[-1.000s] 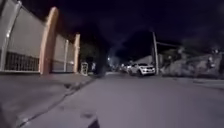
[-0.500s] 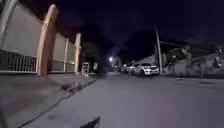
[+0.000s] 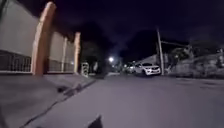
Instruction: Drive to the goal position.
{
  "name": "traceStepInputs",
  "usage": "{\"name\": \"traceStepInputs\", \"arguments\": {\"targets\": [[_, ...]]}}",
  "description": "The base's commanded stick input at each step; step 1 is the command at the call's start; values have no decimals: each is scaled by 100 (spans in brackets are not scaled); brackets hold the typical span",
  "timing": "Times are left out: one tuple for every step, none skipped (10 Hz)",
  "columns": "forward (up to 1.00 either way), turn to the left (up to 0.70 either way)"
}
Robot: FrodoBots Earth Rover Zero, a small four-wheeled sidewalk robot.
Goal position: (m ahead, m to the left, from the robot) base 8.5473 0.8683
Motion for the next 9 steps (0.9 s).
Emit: {"name": "traceStepInputs", "arguments": {"targets": [[70,0],[70,0],[70,0],[70,0],[70,0],[70,0],[70,0],[70,0],[70,0]]}}
